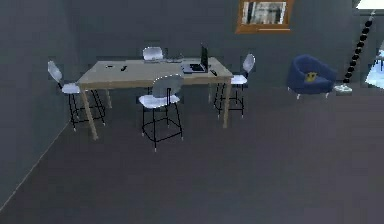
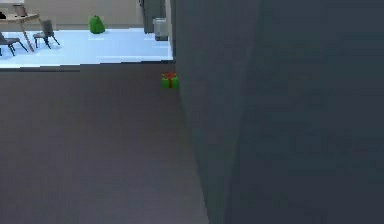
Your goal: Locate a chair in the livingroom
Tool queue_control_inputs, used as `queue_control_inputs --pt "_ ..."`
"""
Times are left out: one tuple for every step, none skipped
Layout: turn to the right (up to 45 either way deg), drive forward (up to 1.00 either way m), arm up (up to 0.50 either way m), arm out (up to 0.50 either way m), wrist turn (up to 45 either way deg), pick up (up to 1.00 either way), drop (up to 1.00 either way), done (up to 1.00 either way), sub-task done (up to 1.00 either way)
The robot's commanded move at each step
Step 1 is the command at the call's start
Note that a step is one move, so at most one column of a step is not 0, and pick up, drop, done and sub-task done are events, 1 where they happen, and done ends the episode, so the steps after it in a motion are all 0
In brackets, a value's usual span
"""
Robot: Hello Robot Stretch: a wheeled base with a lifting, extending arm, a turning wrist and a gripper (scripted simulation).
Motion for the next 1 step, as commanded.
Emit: queue_control_inputs --pt "0.0 1.0 0.0 0.0 0.0 0.0 0.0 0.0 0.0"
